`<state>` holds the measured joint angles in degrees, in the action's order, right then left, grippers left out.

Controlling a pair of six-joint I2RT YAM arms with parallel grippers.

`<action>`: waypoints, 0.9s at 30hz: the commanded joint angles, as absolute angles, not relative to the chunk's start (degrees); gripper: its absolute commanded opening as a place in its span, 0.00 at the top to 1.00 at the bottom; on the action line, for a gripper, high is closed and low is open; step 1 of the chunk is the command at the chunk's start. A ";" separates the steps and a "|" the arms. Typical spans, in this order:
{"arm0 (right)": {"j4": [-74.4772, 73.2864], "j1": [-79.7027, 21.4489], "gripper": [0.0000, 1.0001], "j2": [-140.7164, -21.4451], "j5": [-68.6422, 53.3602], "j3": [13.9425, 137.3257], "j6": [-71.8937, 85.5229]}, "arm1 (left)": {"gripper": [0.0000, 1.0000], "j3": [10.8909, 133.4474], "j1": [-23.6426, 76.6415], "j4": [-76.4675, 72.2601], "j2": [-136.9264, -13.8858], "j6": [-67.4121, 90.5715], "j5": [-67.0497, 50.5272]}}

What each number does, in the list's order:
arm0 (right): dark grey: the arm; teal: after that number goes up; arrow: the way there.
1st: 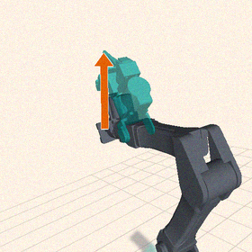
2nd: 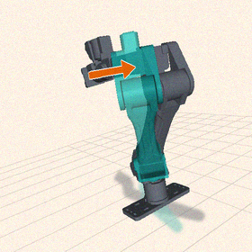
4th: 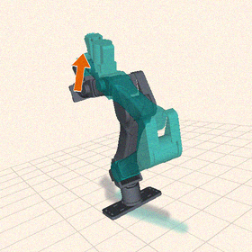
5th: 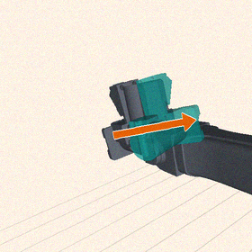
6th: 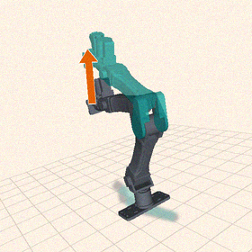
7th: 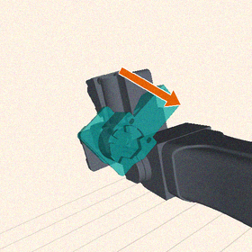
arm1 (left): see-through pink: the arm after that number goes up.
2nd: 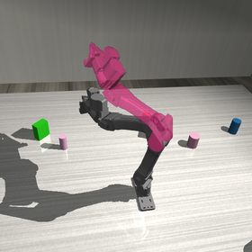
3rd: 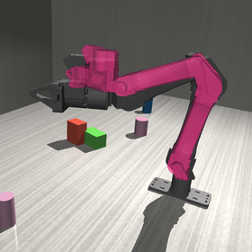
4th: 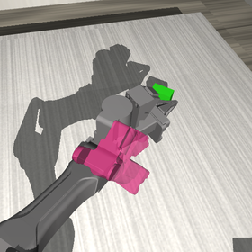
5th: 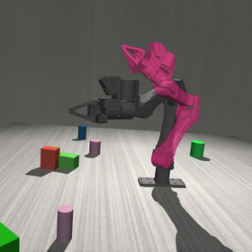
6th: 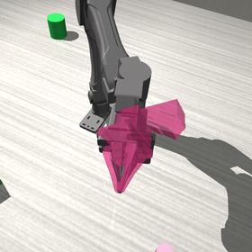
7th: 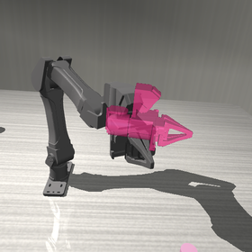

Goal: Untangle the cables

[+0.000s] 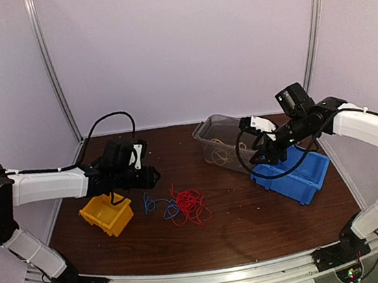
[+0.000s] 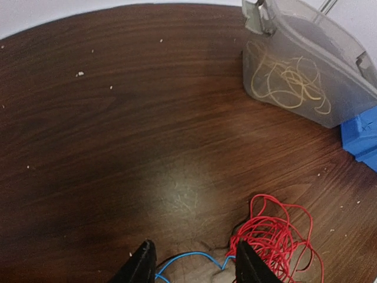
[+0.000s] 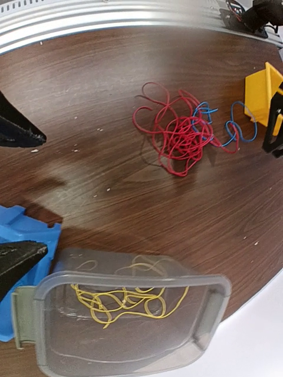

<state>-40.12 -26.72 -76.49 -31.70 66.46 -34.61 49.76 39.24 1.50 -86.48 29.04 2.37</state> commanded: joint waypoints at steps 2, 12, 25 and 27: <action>-34.95 -31.67 0.46 -81.91 -33.51 70.43 -30.07 | 0.59 52.54 38.01 9.60 -89.63 28.93 3.71; -31.99 -33.98 0.48 -81.63 -31.76 68.84 -30.03 | 0.71 60.55 38.02 23.22 -96.91 26.09 3.79; -29.01 -33.99 0.48 -78.83 -31.03 64.33 -29.58 | 0.65 59.01 38.06 28.57 -93.35 26.03 1.83; -28.59 -33.95 0.48 -78.96 -31.12 63.81 -29.53 | 0.74 58.97 38.06 28.56 -94.40 25.40 0.16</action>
<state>-30.92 -33.74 -79.90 -31.90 65.10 -30.13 59.57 38.28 27.90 -94.61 26.74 3.05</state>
